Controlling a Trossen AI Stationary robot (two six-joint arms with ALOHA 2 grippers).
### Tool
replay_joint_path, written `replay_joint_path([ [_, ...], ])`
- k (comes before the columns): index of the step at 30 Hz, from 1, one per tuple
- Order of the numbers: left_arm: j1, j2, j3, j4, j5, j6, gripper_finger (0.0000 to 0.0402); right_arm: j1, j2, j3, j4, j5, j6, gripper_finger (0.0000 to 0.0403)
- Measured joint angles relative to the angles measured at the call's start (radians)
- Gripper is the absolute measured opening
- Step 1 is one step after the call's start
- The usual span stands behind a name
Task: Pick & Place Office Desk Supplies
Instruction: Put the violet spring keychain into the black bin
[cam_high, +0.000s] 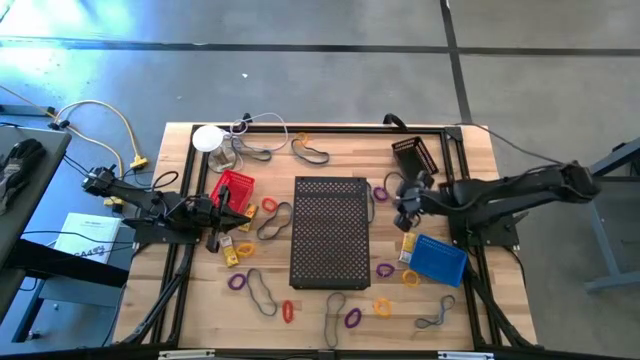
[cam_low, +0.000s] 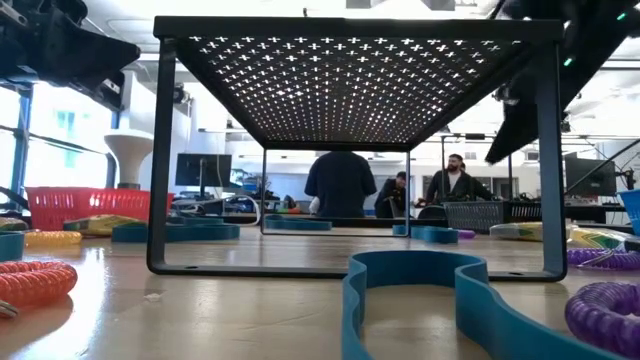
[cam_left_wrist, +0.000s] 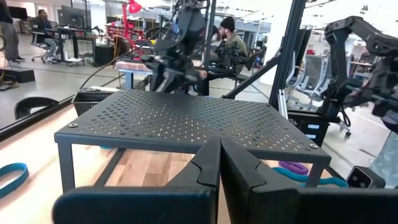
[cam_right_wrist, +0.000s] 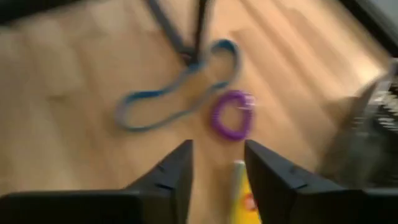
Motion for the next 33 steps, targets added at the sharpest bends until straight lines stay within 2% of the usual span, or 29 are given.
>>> replay_joint_path([
  [4,0.0,0.0,0.0,0.0,0.0,0.0,0.0002,-0.084,0.071,0.0,0.022,-0.054,-0.154,0.0196],
  [7,0.0,0.0,0.0,0.0,0.0,-0.001,0.0002,-0.127,0.127,0.0,0.046,-0.145,-0.286,0.0211],
  [18,0.0,0.0,0.0,-0.001,0.0,-0.002,0.0002,-0.261,0.323,0.0,0.265,-0.258,-0.436,0.0196],
  [23,0.0,0.0,0.0,-0.001,0.0,-0.002,0.0002,-0.304,0.398,0.0,0.273,-0.322,-0.462,0.0196],
  [33,0.0,0.0,0.0,-0.002,0.0,-0.002,0.0002,-0.336,0.483,0.004,0.32,-0.339,-0.511,0.0195],
])
